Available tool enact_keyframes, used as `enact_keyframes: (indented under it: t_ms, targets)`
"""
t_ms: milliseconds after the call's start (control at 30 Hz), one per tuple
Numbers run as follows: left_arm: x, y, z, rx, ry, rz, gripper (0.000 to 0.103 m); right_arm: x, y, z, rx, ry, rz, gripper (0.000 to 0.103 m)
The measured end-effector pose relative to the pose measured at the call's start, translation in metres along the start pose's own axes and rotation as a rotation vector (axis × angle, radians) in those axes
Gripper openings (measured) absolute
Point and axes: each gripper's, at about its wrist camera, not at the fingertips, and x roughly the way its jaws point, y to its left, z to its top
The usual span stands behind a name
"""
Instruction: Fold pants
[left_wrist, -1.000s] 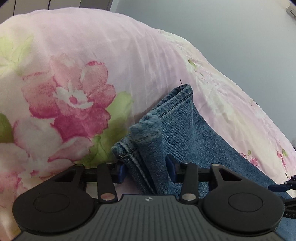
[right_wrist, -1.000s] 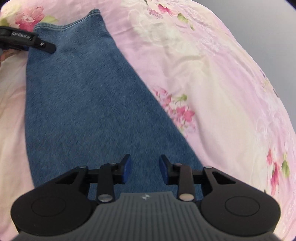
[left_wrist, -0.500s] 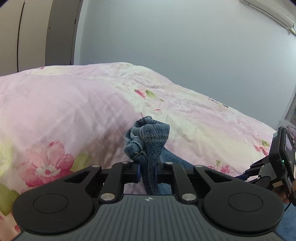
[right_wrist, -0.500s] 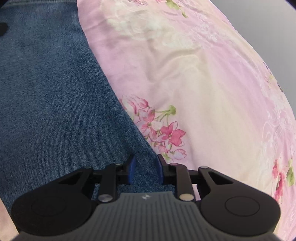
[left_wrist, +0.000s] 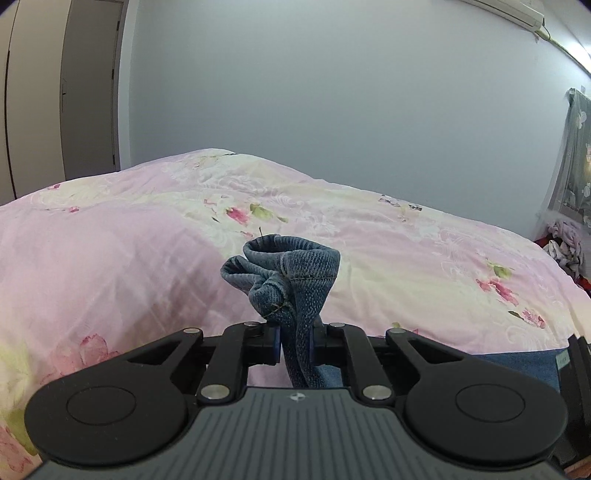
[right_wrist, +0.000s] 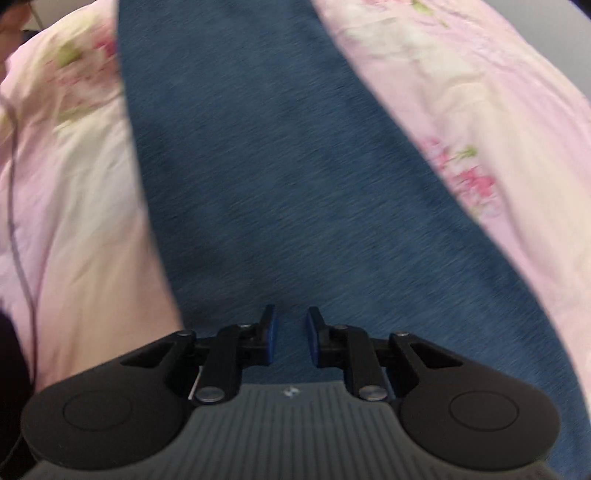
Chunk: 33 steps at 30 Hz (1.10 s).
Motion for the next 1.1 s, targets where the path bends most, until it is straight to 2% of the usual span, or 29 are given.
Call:
enact_keyframes:
  t_ms: [100,233,333,533,700,800,867,1000,1100]
  targets:
    - [-0.006,-0.017,0.004,0.044,-0.009,-0.004,0.014,-0.002,0.011,-0.010,-0.006,-0.004,-0.024,0.007]
    - [-0.020,-0.041,0.014,0.100,-0.045,-0.028,0.013,-0.017,-0.001,-0.017,0.076,-0.019,-0.002,0.007]
    - [-0.029,-0.064,0.024,0.130,-0.063,-0.069,0.013,-0.036,-0.009,-0.027,0.088,-0.043,-0.031,0.009]
    - [-0.037,-0.132,0.037,0.191,-0.060,-0.167,0.014,-0.093,-0.044,-0.090,0.214,-0.050,-0.113,0.011]
    - [-0.028,-0.201,0.033,0.226,-0.039,-0.256,0.014,-0.128,-0.074,-0.146,0.305,-0.074,-0.164,0.012]
    - [-0.013,-0.245,0.017,0.263,0.007,-0.309,0.014,-0.144,-0.087,-0.178,0.351,-0.082,-0.194,0.012]
    - [0.002,-0.275,-0.001,0.297,0.068,-0.343,0.014,-0.149,-0.095,-0.196,0.394,-0.086,-0.207,0.012]
    - [0.029,-0.333,-0.058,0.417,0.180,-0.385,0.014,-0.155,-0.115,-0.239,0.474,-0.081,-0.211,0.014]
    - [0.047,-0.357,-0.103,0.481,0.284,-0.400,0.014,-0.156,-0.123,-0.264,0.528,-0.087,-0.191,0.014]
